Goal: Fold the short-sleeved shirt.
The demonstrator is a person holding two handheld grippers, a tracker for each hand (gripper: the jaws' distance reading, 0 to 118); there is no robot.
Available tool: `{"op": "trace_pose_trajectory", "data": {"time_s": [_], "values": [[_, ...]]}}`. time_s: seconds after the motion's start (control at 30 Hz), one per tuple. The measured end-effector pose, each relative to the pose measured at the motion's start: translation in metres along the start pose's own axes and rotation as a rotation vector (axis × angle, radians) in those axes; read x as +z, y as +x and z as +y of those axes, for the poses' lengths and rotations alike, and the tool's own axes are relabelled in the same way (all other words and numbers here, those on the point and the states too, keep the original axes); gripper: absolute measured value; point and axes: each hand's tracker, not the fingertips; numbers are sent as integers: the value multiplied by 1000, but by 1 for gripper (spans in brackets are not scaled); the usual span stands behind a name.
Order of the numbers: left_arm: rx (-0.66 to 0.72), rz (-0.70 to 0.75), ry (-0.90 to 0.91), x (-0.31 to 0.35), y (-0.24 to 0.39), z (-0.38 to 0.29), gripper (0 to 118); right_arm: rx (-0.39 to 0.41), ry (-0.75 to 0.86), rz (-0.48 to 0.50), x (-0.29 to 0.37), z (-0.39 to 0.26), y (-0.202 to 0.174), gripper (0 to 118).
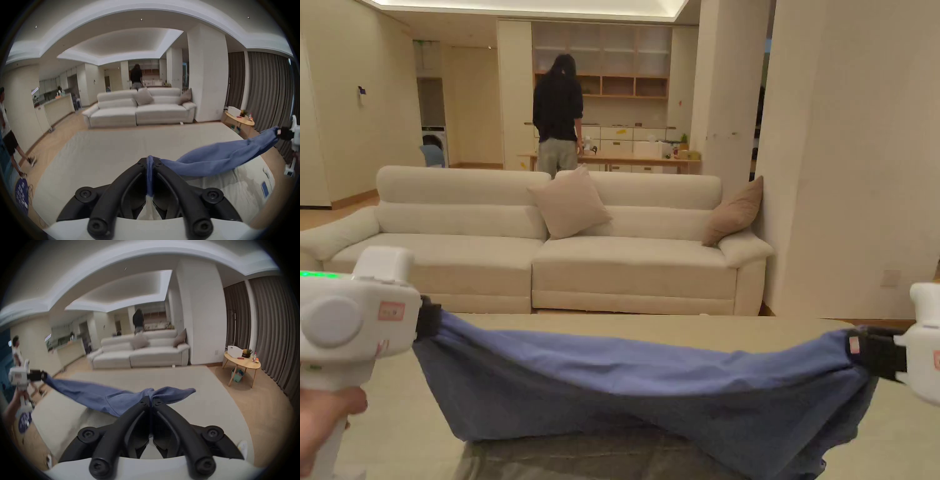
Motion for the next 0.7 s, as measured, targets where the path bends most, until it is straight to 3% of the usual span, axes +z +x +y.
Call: {"op": "trace_pose_trajectory", "data": {"time_s": [0.07, 0.17, 0.2, 0.27, 0.3, 0.43, 0.5, 0.67, 0.7], "values": [[18, -23, 11, 32, 6, -51, 3, -32, -21, -8, 30, -46, -9, 2], [34, -33, -20, 72, 10, -112, 3, -139, -122, 61, 60, -105, -6, 2], [20, -17, -20, 83, 13, -133, 3, -131, -160, 83, 66, -125, -4, 2], [59, -21, -92, 95, 9, -167, 3, -96, -213, 17, 78, -157, -2, 2], [112, -54, -122, 97, 5, -186, 3, -109, -283, 60, 80, -171, 4, 2], [158, -23, -262, 99, -8, -255, 3, -152, -380, -11, 94, -232, 17, 2], [146, 13, -352, 90, -15, -288, 3, -188, -441, 0, 92, -261, 27, 2], [228, 29, -515, 65, -26, -345, 3, -99, -598, -42, 70, -317, 23, 2], [236, 37, -519, 61, -26, -352, 3, -44, -637, -24, 65, -325, 17, 2]]}}
